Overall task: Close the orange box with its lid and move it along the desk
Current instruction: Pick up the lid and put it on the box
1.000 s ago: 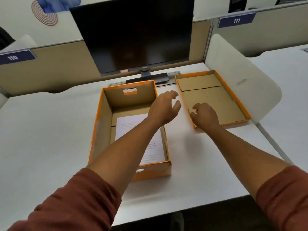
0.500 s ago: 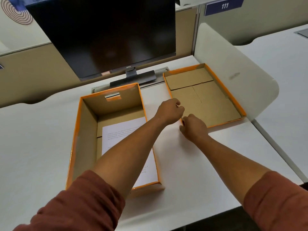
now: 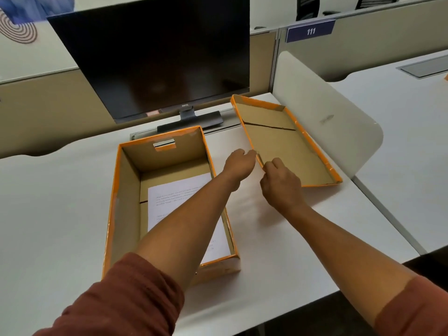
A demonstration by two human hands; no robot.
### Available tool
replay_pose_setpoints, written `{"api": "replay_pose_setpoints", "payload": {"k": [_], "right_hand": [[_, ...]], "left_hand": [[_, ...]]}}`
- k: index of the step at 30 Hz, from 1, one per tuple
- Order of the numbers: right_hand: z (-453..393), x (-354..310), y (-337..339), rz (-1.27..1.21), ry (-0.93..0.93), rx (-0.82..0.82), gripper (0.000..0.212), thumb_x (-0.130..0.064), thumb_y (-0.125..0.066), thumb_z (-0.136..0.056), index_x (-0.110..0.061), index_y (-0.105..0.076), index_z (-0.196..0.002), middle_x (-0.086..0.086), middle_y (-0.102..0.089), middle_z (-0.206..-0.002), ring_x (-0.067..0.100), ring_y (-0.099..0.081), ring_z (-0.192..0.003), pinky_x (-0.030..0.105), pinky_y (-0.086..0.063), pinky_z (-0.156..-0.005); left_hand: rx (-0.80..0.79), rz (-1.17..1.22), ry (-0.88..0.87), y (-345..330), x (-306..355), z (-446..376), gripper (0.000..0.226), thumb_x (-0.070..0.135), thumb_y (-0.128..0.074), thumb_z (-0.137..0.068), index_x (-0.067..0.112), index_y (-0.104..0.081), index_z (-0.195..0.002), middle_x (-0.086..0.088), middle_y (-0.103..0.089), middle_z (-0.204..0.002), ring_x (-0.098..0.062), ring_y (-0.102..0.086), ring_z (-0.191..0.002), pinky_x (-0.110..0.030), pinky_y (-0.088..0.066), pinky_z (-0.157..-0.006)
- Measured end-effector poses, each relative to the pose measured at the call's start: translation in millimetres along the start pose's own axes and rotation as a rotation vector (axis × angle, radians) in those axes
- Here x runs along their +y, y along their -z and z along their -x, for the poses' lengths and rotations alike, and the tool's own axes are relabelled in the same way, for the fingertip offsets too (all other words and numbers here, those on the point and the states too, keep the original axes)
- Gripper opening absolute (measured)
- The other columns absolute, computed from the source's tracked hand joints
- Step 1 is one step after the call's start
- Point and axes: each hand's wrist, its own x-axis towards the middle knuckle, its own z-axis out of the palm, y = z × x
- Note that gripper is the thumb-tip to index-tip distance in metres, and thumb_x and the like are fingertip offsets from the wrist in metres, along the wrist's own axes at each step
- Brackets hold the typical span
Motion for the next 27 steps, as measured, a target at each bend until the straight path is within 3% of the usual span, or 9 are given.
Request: {"api": "replay_pose_setpoints", "payload": {"k": [2, 4, 8, 11, 15, 18, 21, 23, 27], "right_hand": [[1, -5, 10, -0.012, 0.034, 0.05, 0.004, -0.003, -0.054, -0.084, -0.002, -0.052, -0.081, 0.015, -0.05, -0.083, 0.031, -0.045, -0.056, 0.031, -0.026, -0.047], [1, -14, 22, -0.016, 0.093, 0.08, 0.004, -0.006, -0.053, -0.086, -0.003, -0.055, -0.084, 0.012, -0.051, -0.084, 0.027, -0.046, -0.058, 0.032, -0.032, -0.044], [0, -37, 46, -0.012, 0.227, 0.112, 0.008, -0.01, -0.053, -0.089, -0.005, -0.059, -0.092, 0.01, -0.053, -0.086, 0.024, -0.049, -0.06, 0.034, -0.042, -0.044], [0, -52, 60, -0.024, 0.305, 0.158, 0.01, -0.012, -0.053, -0.092, -0.006, -0.061, -0.095, 0.009, -0.055, -0.086, 0.02, -0.05, -0.063, 0.032, -0.044, -0.049], [-3, -69, 76, 0.03, 0.333, 0.178, 0.023, -0.021, -0.057, -0.095, -0.01, -0.063, -0.113, 0.011, -0.064, -0.105, 0.024, -0.059, -0.085, 0.04, -0.052, -0.07], [-2, -88, 86, 0.023, 0.319, 0.17, 0.034, -0.024, -0.06, -0.095, -0.011, -0.059, -0.127, 0.01, -0.067, -0.12, 0.027, -0.064, -0.1, 0.04, -0.055, -0.083], [1, -108, 99, -0.094, 0.331, 0.292, 0.025, -0.02, -0.057, -0.097, -0.009, -0.063, -0.119, 0.01, -0.073, -0.103, 0.028, -0.069, -0.085, 0.039, -0.059, -0.074], [2, -118, 108, -0.175, 0.307, 0.343, 0.025, -0.02, -0.058, -0.097, -0.008, -0.063, -0.118, 0.013, -0.073, -0.103, 0.03, -0.07, -0.084, 0.039, -0.06, -0.075], [4, -132, 125, -0.384, 0.231, 0.364, 0.031, -0.026, -0.056, -0.098, -0.005, -0.063, -0.12, 0.013, -0.071, -0.097, 0.019, -0.062, -0.074, 0.029, -0.057, -0.07]], "left_hand": [[0.014, 0.113, 0.025, 7, 0, 5, 0.033, 0.04, -0.045, -0.096, 0.009, -0.057, -0.099, -0.01, -0.056, -0.101, -0.029, -0.063, -0.106, -0.047, -0.048, -0.1], [-0.001, 0.226, 0.031, 18, -1, 14, 0.032, 0.047, -0.048, -0.095, 0.017, -0.054, -0.085, -0.004, -0.056, -0.093, -0.025, -0.067, -0.096, -0.044, -0.052, -0.097], [-0.026, 0.363, -0.049, 31, 6, 33, 0.04, 0.044, -0.057, -0.094, 0.007, -0.065, -0.106, -0.01, -0.068, -0.108, -0.025, -0.071, -0.093, -0.034, -0.06, -0.084], [0.092, 0.408, -0.154, 39, 17, 49, 0.017, 0.023, -0.055, -0.093, 0.01, -0.065, -0.095, -0.014, -0.07, -0.1, -0.027, -0.07, -0.092, -0.032, -0.061, -0.075], [0.246, 0.447, -0.197, 58, 26, 68, 0.017, 0.019, -0.056, -0.089, 0.005, -0.064, -0.094, -0.018, -0.071, -0.097, -0.031, -0.07, -0.092, -0.043, -0.061, -0.081], [0.284, 0.463, -0.244, 67, 30, 82, 0.018, 0.026, -0.059, -0.09, 0.009, -0.065, -0.094, -0.012, -0.071, -0.092, -0.027, -0.071, -0.087, -0.04, -0.062, -0.079], [0.259, 0.498, -0.366, 78, 31, 100, 0.037, 0.049, -0.059, -0.09, 0.014, -0.067, -0.098, -0.004, -0.074, -0.093, -0.019, -0.074, -0.084, -0.031, -0.063, -0.073], [0.246, 0.523, -0.412, 88, 27, 110, 0.048, 0.059, -0.051, -0.091, 0.016, -0.069, -0.102, -0.001, -0.076, -0.097, -0.017, -0.074, -0.086, -0.028, -0.062, -0.072], [0.389, 0.446, -0.307, 107, 3, 122, 0.034, 0.05, -0.043, -0.098, 0.027, -0.063, -0.084, 0.002, -0.072, -0.094, -0.017, -0.07, -0.09, -0.035, -0.06, -0.08]]}}
